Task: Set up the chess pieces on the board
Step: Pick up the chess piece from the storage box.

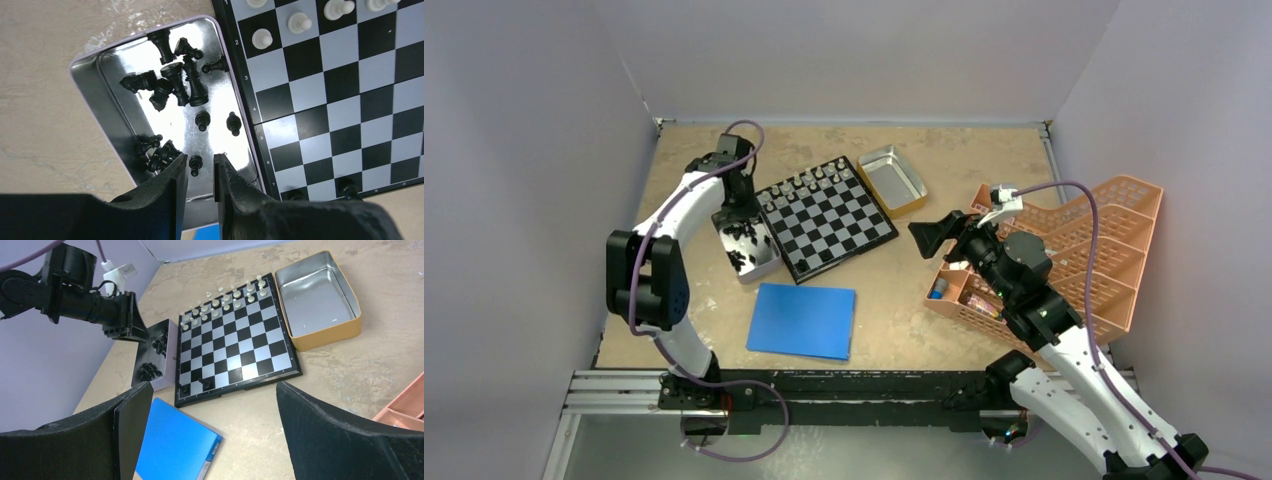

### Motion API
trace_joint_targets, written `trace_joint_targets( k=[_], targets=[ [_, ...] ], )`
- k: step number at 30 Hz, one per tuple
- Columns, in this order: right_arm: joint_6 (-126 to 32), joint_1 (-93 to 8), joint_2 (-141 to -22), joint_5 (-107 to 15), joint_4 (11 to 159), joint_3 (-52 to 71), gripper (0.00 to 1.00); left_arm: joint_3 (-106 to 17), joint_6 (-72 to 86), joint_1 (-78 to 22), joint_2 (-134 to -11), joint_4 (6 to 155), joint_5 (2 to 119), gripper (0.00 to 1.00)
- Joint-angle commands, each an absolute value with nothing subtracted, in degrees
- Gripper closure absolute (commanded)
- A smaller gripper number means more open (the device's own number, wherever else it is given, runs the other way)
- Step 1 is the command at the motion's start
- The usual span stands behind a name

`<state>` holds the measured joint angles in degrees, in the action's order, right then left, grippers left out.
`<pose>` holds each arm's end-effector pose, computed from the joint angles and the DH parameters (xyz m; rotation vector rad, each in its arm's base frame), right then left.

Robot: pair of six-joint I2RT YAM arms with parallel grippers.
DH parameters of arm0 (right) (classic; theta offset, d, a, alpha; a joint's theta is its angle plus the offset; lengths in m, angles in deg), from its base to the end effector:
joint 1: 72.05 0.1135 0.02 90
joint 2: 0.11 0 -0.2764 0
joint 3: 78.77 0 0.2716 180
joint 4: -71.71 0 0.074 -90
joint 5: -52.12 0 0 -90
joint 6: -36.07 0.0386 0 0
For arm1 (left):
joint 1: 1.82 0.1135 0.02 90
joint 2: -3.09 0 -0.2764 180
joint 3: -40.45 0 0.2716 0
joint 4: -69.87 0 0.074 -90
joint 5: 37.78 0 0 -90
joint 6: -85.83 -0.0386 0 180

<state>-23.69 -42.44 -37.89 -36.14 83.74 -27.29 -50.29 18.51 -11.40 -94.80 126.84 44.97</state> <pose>0.1553 0.0869 0.3504 0.0338 1.5972 0.7994 0.3720 -0.0578 0.2524 -0.3436 2.6515 -0.0080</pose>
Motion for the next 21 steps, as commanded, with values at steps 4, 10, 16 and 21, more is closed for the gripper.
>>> trace_joint_targets(
  k=[4,10,16,21],
  targets=[
    [-25.92,-42.57,-37.19,-36.76,80.96,-26.46,0.04,-51.16,16.31,-10.43,-99.03,125.19,48.89,0.76],
    [-25.50,-42.52,-37.54,-37.61,80.14,-26.62,0.04,-52.23,15.56,-10.26,-102.13,125.30,49.33,0.77],
    [-25.26,-42.59,-37.77,-37.79,79.38,-27.34,0.04,-51.47,15.61,-10.25,-104.07,125.32,48.34,0.80],
    [-25.36,-42.54,-37.19,-37.79,80.07,-27.29,0.04,-51.72,15.36,-10.25,-106.15,125.17,48.16,0.81]
  ],
)
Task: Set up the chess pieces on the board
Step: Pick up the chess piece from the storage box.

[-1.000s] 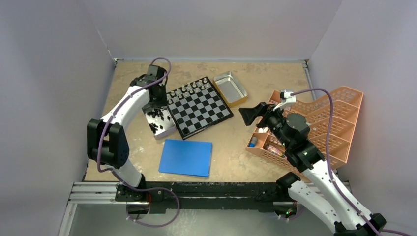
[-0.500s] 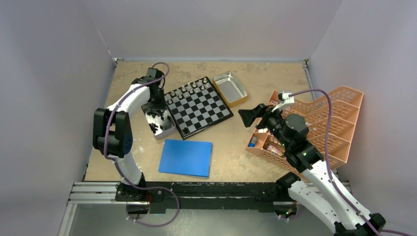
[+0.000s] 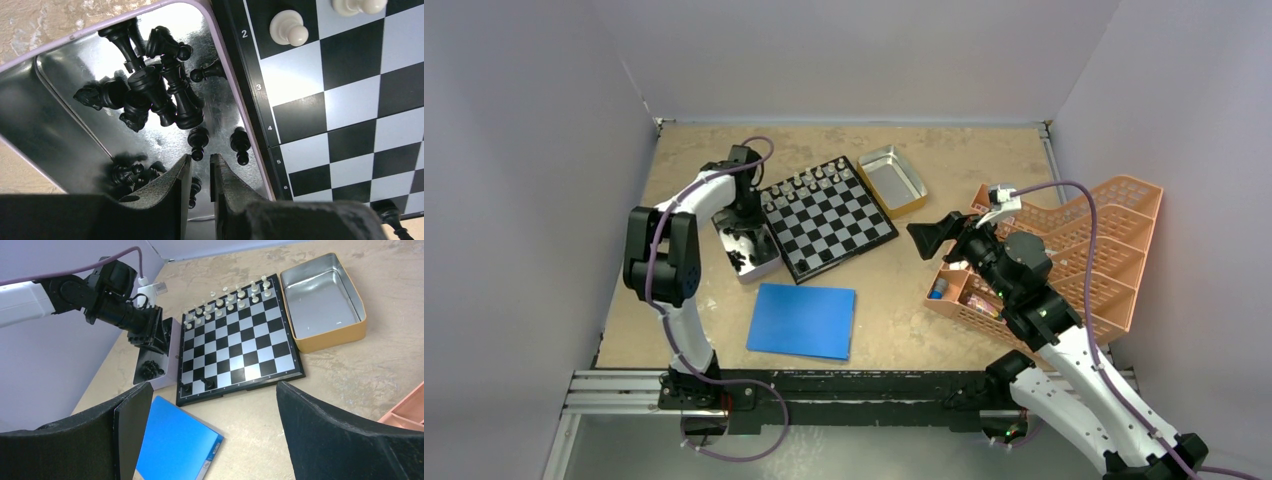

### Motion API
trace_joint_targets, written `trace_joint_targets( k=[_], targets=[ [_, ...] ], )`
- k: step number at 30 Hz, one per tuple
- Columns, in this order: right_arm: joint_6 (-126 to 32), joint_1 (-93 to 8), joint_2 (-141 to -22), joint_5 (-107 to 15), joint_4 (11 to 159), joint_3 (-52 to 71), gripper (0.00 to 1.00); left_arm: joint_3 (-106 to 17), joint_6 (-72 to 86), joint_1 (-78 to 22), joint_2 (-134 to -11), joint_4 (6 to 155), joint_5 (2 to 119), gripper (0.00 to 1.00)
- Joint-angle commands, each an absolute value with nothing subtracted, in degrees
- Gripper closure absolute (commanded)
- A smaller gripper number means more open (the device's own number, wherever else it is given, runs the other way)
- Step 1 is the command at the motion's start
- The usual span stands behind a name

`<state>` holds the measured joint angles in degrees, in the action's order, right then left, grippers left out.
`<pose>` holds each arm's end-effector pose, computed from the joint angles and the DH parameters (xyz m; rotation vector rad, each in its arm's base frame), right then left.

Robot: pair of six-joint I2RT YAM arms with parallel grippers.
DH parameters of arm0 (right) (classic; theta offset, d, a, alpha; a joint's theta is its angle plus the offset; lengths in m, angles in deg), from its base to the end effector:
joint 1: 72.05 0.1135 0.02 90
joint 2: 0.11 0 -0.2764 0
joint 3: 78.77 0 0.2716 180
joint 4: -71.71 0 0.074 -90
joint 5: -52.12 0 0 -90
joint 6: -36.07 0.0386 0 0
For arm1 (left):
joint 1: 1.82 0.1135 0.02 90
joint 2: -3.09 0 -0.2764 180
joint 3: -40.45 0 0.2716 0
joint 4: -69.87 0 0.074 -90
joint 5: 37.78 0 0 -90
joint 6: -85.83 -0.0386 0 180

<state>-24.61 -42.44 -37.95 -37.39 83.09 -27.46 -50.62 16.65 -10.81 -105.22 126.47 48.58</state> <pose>0.1552 0.0878 0.3504 0.0030 1.5907 0.8056 0.3930 -0.0597 0.1873 -0.3068 2.8363 -0.0166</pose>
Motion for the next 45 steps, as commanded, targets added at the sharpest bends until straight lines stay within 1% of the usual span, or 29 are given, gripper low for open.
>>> trace_joint_targets(
  k=[1,18,29,37,45],
  targets=[
    [-25.31,-42.57,-37.04,-37.79,80.14,-27.39,0.04,-51.87,15.35,-10.25,-106.38,125.24,48.10,0.81],
    [-25.59,-42.60,-35.83,-37.44,80.00,-28.07,0.04,-52.65,14.56,-10.17,-107.63,125.24,45.53,0.81],
    [-25.53,-42.59,-35.62,-36.98,80.46,-28.28,0.04,-53.77,15.08,-10.17,-106.63,127.71,45.97,0.92],
    [-25.30,-42.58,-37.17,-37.79,80.52,-27.54,0.04,-52.96,16.39,-10.25,-102.90,129.26,45.02,0.94],
    [-24.85,-42.59,-38.21,-36.92,80.82,-27.25,0.04,-51.89,16.23,-10.77,-96.20,129.52,47.72,0.95]
  ],
)
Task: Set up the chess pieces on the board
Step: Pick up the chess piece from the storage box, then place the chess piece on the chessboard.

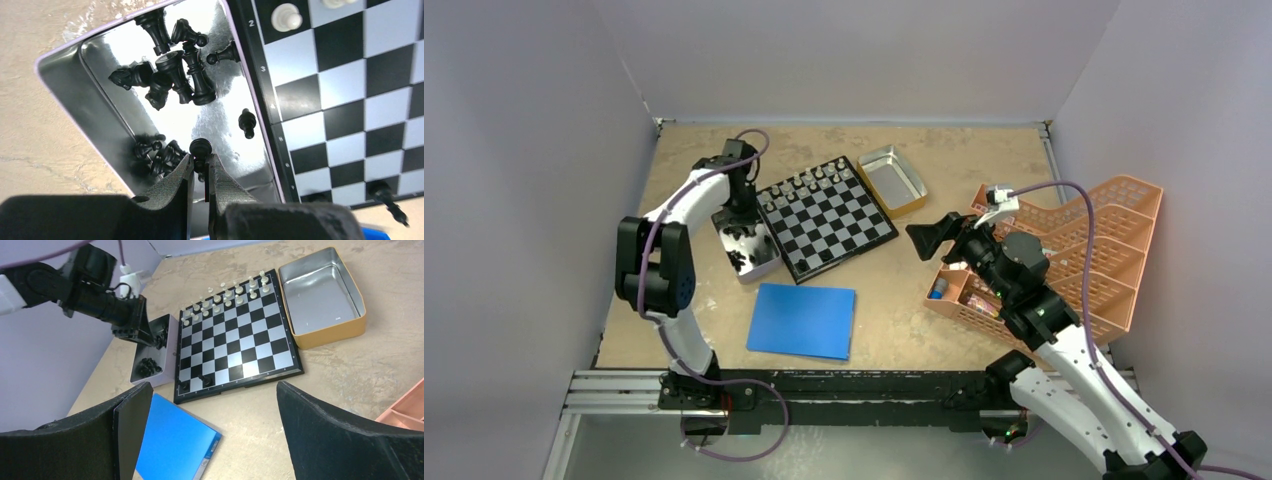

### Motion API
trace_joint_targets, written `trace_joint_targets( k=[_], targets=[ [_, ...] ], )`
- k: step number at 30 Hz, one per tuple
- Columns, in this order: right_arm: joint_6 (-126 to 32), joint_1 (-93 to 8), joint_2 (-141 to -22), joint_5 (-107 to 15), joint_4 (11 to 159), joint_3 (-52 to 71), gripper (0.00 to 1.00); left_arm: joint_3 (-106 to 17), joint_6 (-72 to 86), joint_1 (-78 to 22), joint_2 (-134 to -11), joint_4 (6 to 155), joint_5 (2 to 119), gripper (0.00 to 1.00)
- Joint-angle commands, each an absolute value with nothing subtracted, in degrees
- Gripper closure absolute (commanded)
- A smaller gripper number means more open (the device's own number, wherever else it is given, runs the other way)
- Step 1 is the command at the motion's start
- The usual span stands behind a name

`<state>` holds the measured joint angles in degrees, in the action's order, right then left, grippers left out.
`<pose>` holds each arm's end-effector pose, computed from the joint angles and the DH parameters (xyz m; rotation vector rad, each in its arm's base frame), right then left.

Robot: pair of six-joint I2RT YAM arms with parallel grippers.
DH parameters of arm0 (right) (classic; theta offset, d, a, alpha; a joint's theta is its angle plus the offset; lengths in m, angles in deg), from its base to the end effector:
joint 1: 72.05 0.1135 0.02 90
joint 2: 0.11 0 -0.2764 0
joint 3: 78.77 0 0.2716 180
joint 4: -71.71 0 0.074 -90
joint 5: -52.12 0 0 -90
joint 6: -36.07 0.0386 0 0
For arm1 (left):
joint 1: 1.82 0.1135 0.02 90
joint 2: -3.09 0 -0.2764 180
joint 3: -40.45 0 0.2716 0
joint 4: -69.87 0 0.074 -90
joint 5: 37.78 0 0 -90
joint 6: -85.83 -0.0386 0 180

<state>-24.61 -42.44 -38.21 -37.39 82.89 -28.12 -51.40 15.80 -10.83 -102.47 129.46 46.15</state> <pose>0.1568 0.0887 0.3458 0.0030 1.6035 0.8019 0.3861 -0.0571 0.2078 -0.2925 2.8179 0.0414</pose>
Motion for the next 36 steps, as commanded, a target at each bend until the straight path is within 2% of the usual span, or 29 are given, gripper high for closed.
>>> trace_joint_targets(
  k=[1,7,13,22,36],
  targets=[
    [-24.77,-42.60,-38.24,-36.65,80.83,-27.25,0.04,-51.72,16.23,-10.82,-95.15,129.34,48.41,0.95],
    [-25.28,-42.60,-38.89,-35.50,81.61,-26.38,0.04,-50.80,15.97,-13.37,-90.47,128.88,53.36,0.95],
    [-25.56,-42.58,-39.06,-33.96,83.25,-24.92,0.04,-52.21,16.87,-21.69,-91.19,131.75,49.72,0.95],
    [-25.98,-42.52,-39.57,-33.48,82.50,-25.19,0.04,-52.44,19.86,-28.04,-92.46,131.03,49.85,0.95],
    [-26.14,-42.59,-39.17,-33.47,82.56,-25.34,0.04,-51.14,20.89,-29.48,-99.49,130.37,48.27,0.94]
  ],
)
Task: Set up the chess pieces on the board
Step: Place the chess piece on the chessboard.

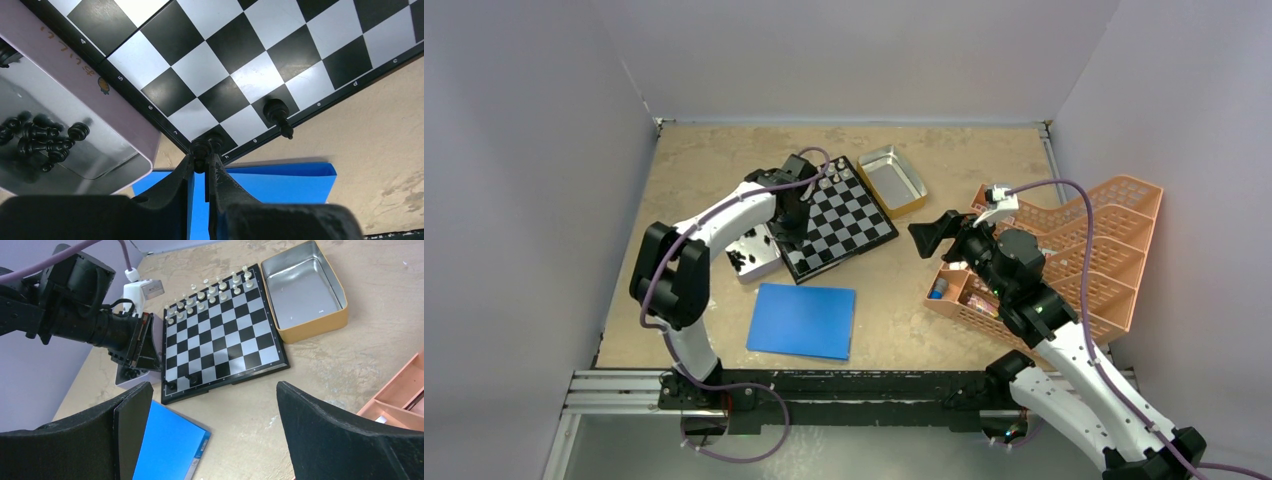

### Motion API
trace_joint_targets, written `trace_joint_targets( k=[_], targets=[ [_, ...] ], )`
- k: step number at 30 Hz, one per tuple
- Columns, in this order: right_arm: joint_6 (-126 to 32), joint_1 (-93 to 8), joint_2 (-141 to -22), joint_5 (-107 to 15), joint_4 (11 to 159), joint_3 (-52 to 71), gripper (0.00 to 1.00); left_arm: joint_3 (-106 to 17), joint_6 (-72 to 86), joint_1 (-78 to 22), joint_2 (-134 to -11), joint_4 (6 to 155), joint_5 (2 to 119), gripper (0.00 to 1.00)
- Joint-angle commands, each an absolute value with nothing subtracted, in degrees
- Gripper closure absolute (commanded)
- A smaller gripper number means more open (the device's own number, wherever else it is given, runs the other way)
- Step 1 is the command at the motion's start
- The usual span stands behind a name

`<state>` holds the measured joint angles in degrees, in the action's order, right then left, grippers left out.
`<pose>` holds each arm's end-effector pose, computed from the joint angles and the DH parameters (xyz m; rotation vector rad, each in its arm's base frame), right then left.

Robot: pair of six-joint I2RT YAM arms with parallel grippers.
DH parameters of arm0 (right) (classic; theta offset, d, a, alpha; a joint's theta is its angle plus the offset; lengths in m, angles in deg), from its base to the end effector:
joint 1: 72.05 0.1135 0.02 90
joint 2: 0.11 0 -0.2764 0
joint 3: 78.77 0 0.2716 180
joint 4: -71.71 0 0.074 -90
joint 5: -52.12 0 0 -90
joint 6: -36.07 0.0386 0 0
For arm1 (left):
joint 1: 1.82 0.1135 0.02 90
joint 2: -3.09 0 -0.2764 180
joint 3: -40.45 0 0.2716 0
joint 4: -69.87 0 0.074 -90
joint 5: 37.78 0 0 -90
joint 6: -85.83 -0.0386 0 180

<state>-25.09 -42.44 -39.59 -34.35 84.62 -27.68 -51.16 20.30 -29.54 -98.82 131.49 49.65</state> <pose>0.1622 0.0894 0.3413 0.0385 1.6434 0.7401 0.3365 -0.1749 0.2284 0.0703 2.8344 -0.1413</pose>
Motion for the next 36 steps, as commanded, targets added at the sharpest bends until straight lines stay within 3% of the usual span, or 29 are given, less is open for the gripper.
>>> trace_joint_targets(
  k=[1,25,36],
  targets=[
    [-26.15,-42.57,-39.21,-33.52,82.61,-25.43,0.04,-51.13,20.76,-29.50,-100.00,130.36,48.23,0.94],
    [-26.55,-42.60,-39.59,-33.21,82.25,-25.20,0.04,-53.00,19.39,-29.50,-106.16,131.67,47.74,0.92],
    [-26.63,-42.59,-40.20,-33.57,81.79,-25.15,0.04,-53.52,18.77,-29.49,-106.29,131.67,47.65,0.84]
  ],
)
